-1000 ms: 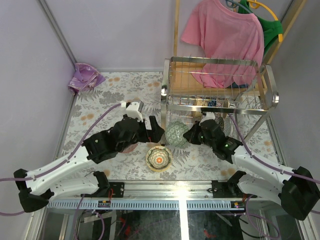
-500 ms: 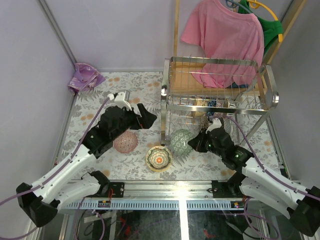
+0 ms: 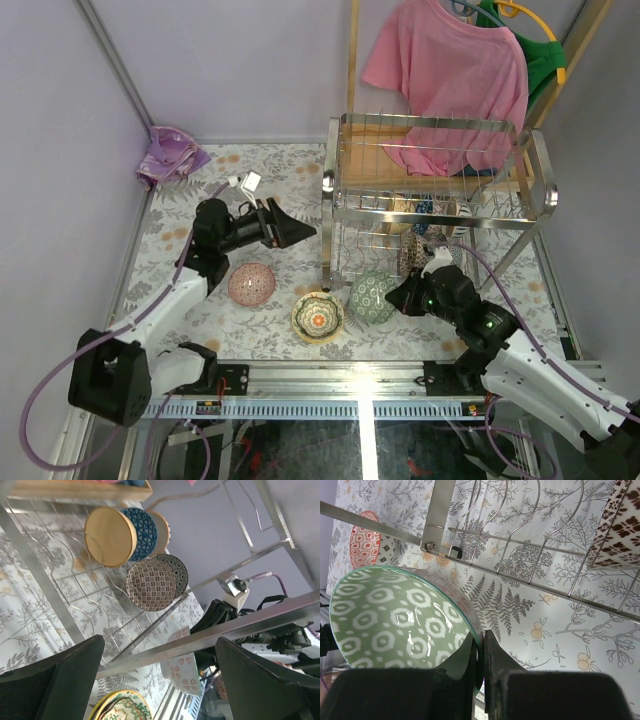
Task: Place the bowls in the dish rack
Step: Place the bowl in the dish rack.
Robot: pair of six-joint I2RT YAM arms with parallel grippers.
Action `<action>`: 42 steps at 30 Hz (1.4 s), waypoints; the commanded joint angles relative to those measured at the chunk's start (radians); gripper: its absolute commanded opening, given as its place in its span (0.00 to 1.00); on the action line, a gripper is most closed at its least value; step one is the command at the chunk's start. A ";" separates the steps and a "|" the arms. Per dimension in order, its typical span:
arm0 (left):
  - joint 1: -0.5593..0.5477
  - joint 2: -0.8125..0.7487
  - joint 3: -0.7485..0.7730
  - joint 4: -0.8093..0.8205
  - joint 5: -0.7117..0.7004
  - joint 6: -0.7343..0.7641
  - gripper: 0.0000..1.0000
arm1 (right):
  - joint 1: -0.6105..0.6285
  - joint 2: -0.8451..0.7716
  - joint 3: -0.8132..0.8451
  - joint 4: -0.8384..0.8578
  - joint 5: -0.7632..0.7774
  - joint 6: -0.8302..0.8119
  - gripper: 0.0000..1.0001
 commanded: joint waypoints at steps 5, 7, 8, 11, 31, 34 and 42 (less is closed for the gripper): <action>0.006 0.176 0.063 0.036 0.186 -0.146 0.91 | 0.005 -0.073 0.061 -0.027 -0.033 -0.020 0.00; 0.004 0.155 0.053 0.019 0.167 -0.139 0.91 | 0.005 -0.072 0.066 -0.026 -0.048 -0.019 0.00; 0.004 0.128 0.050 -0.034 0.145 -0.122 0.90 | 0.004 -0.074 0.068 -0.022 -0.058 -0.016 0.00; 0.000 0.012 0.048 -0.252 0.022 -0.025 0.90 | 0.005 -0.080 0.068 -0.007 -0.079 -0.008 0.00; -0.700 -0.298 0.218 -0.998 -0.840 -0.041 0.78 | 0.056 0.292 0.477 -0.486 0.089 -0.208 0.00; -0.950 -0.179 0.294 -1.081 -1.032 -0.104 0.79 | 0.065 0.345 0.522 -0.547 0.064 -0.252 0.00; -1.431 0.187 0.632 -1.353 -1.417 -0.217 0.80 | 0.074 0.425 0.608 -0.706 -0.018 -0.310 0.00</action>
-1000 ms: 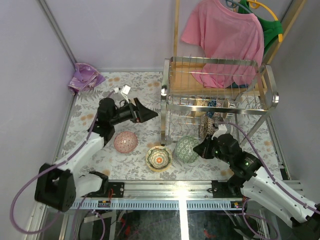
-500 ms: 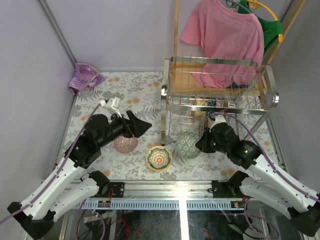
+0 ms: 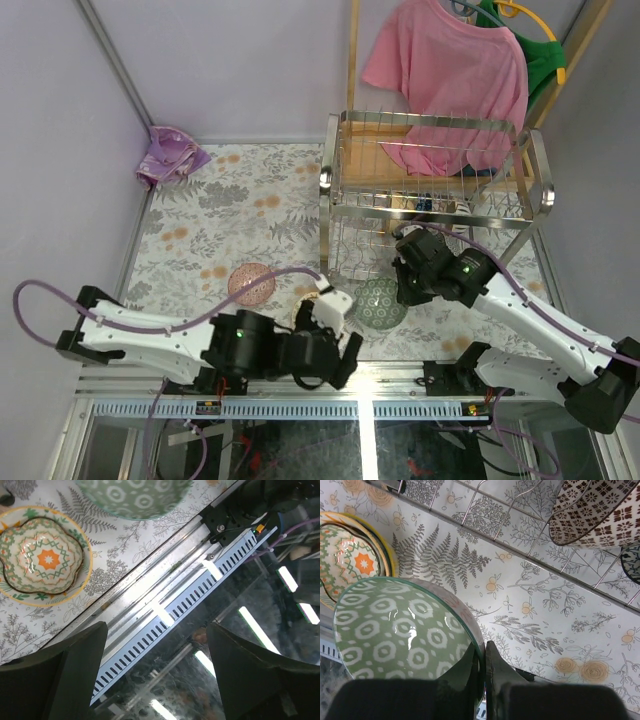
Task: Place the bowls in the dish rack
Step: Place the bowl in the dish rack.
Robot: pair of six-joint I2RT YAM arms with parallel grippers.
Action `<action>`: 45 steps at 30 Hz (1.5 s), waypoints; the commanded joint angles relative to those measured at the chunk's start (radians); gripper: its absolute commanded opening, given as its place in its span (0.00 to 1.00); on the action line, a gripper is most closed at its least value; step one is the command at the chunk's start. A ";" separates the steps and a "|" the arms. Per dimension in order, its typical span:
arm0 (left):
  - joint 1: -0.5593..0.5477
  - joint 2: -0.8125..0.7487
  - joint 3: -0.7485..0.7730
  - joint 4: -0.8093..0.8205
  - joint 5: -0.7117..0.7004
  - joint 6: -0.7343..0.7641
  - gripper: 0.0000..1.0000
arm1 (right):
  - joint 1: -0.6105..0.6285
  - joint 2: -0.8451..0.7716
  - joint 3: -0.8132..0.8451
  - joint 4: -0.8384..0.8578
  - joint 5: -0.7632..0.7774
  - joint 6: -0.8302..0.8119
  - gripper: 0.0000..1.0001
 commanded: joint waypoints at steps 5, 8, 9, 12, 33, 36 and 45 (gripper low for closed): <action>-0.277 0.331 0.318 -0.253 -0.472 -0.011 0.80 | 0.041 -0.008 0.062 -0.181 -0.190 -0.092 0.00; -0.319 0.461 0.394 -0.254 -0.521 0.105 0.80 | 0.082 -0.010 0.048 -0.213 -0.265 -0.100 0.00; -0.325 0.481 0.406 -0.236 -0.526 0.143 0.79 | 0.104 -0.008 0.047 -0.226 -0.281 -0.102 0.00; -0.332 0.474 0.368 -0.069 -0.479 0.307 0.78 | 0.153 -0.005 0.052 -0.257 -0.322 -0.104 0.00; -0.186 0.360 0.119 0.295 -0.079 0.621 0.61 | 0.219 0.091 0.153 -0.283 -0.401 -0.150 0.00; -0.162 0.373 0.116 0.304 -0.064 0.635 0.61 | 0.231 0.100 0.163 -0.282 -0.415 -0.155 0.00; -0.109 0.404 0.118 0.321 -0.010 0.661 0.28 | 0.250 0.115 0.163 -0.270 -0.420 -0.171 0.00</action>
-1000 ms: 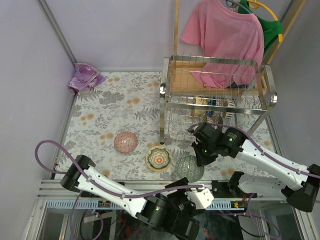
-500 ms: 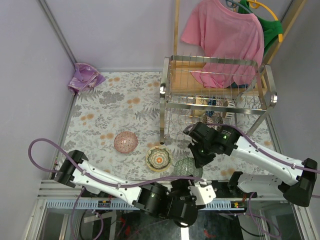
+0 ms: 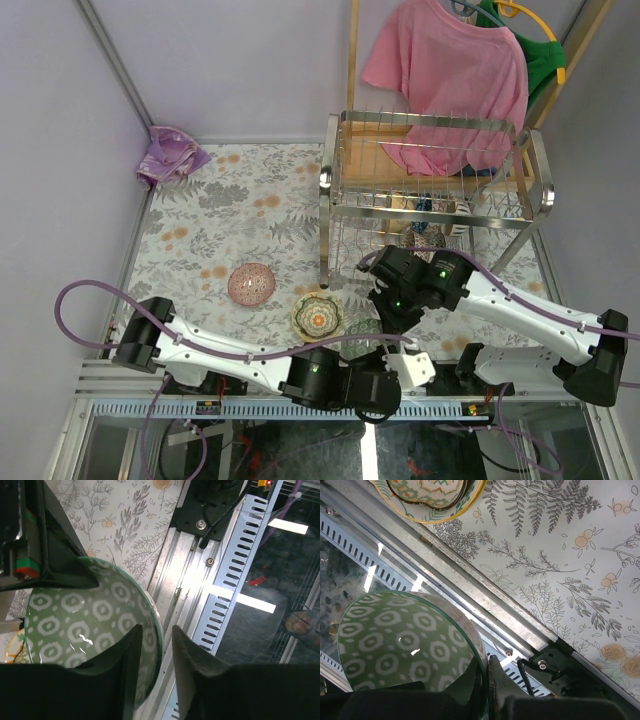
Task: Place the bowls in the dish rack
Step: Place the bowl in the dish rack.
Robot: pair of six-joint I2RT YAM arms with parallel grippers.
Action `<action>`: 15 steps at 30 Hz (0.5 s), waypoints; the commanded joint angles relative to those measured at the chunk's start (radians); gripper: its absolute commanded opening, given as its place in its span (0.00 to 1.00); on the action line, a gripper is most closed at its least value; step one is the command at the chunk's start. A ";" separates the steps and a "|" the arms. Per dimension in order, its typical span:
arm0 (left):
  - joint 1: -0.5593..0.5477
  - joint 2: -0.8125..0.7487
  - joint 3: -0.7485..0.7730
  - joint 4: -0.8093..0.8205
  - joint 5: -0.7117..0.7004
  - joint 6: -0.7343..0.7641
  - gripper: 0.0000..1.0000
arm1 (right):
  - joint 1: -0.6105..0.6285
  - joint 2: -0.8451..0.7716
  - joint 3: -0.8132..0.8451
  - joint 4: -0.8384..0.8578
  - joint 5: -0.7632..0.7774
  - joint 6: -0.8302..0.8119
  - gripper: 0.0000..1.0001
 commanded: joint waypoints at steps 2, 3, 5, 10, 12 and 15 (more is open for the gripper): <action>0.026 0.015 -0.005 0.047 0.056 0.029 0.11 | 0.009 -0.001 0.034 -0.077 -0.182 -0.125 0.00; 0.028 0.013 -0.007 0.044 0.057 0.024 0.01 | 0.009 0.002 0.030 -0.075 -0.179 -0.128 0.00; 0.030 0.014 -0.008 0.040 0.065 0.022 0.00 | 0.009 0.006 0.021 -0.071 -0.173 -0.131 0.00; 0.035 0.023 -0.005 0.028 0.070 0.013 0.00 | 0.010 0.018 0.019 -0.045 -0.177 -0.129 0.00; 0.035 0.024 -0.005 0.027 0.049 0.009 0.00 | 0.009 0.022 0.017 -0.034 -0.178 -0.126 0.01; 0.034 0.026 -0.007 0.026 0.008 0.007 0.00 | 0.010 0.026 0.006 -0.014 -0.166 -0.120 0.20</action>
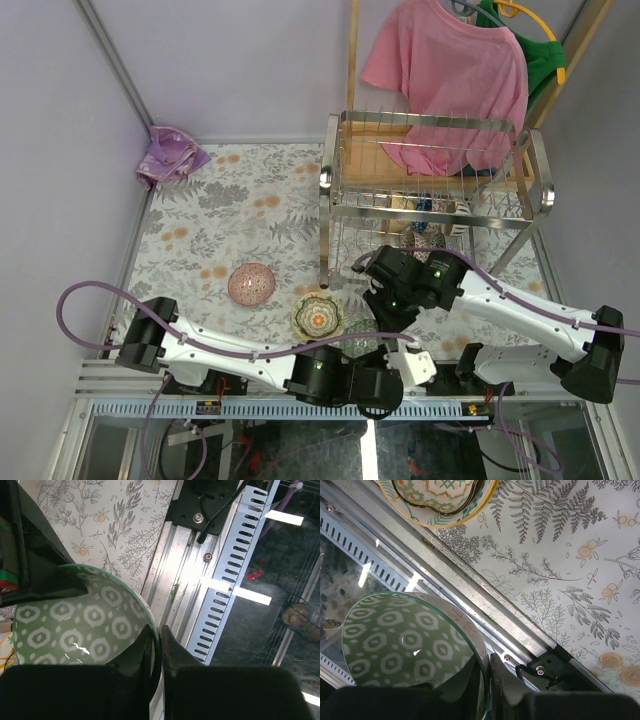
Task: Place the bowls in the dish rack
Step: Place the bowl in the dish rack.
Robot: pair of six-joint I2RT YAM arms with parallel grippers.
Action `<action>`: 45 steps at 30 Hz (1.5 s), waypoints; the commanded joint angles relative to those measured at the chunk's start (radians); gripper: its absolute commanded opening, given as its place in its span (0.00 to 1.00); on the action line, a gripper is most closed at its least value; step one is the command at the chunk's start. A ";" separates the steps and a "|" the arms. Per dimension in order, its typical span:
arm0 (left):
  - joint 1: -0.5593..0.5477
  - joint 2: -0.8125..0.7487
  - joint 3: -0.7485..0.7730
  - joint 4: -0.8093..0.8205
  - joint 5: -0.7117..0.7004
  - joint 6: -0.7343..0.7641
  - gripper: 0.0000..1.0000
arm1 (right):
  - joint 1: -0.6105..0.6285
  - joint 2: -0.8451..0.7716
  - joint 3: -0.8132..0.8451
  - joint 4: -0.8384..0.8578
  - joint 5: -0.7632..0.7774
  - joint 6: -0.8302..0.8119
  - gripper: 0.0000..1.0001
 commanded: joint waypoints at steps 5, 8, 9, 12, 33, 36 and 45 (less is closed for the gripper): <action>0.005 -0.001 -0.029 0.015 -0.091 0.000 0.00 | 0.000 -0.009 -0.021 -0.017 -0.120 -0.068 0.50; 0.005 -0.015 -0.045 0.020 -0.086 -0.002 0.00 | 0.000 -0.031 -0.044 0.001 -0.096 -0.055 0.57; 0.004 -0.019 -0.052 0.023 -0.083 -0.001 0.00 | 0.001 -0.035 -0.048 0.005 -0.091 -0.053 0.60; 0.003 -0.024 -0.067 0.024 -0.083 -0.004 0.00 | 0.000 -0.044 -0.036 -0.013 -0.066 -0.053 0.82; 0.242 -0.325 -0.168 -0.037 -0.270 -0.159 0.00 | -0.002 -0.451 0.094 -0.222 0.164 0.151 0.99; 0.334 -0.386 -0.172 -0.034 -0.277 -0.176 0.00 | -0.002 -0.459 0.122 -0.241 0.172 0.156 0.99; 0.666 -0.549 -0.204 -0.020 -0.145 -0.229 0.00 | 0.000 -0.461 0.129 -0.218 0.164 0.142 0.99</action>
